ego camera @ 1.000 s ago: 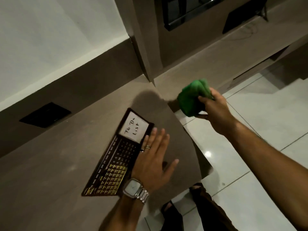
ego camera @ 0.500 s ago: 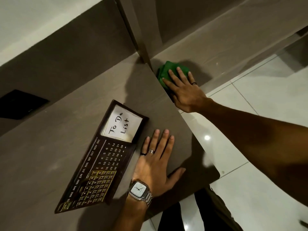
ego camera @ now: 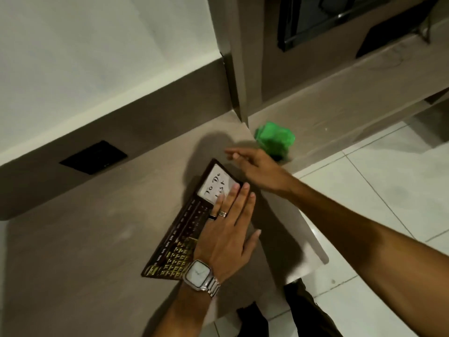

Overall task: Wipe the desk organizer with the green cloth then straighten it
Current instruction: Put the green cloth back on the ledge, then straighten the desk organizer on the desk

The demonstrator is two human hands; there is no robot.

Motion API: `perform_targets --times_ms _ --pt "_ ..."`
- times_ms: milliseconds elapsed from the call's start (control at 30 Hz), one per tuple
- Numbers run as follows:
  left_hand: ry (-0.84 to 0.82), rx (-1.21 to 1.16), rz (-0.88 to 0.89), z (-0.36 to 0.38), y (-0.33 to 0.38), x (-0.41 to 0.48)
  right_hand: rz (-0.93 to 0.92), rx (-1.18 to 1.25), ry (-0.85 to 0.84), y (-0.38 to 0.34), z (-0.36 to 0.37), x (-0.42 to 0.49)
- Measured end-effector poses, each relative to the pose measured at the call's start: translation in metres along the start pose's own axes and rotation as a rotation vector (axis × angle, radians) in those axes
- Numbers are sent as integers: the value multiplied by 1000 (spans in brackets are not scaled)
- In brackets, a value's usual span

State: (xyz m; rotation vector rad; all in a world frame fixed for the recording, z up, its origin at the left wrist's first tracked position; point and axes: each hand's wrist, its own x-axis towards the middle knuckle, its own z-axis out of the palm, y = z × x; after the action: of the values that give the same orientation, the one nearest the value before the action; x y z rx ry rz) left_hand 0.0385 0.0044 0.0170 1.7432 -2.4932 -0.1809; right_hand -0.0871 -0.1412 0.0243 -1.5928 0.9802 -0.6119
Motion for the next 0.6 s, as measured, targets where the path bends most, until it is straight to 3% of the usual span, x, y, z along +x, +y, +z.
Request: perform_targets --times_ms 100,233,333,600 --pt "107 60 -154 -39 -20 -13 6 63 -15 -14 18 -5" --pt "102 6 -442 -60 -51 -54 119 166 102 -16 34 -6" --pt "127 -113 -510 -61 -68 -98 101 116 190 -16 41 -3" --pt "325 -513 -700 -72 -101 -160 153 166 213 -19 51 -13"
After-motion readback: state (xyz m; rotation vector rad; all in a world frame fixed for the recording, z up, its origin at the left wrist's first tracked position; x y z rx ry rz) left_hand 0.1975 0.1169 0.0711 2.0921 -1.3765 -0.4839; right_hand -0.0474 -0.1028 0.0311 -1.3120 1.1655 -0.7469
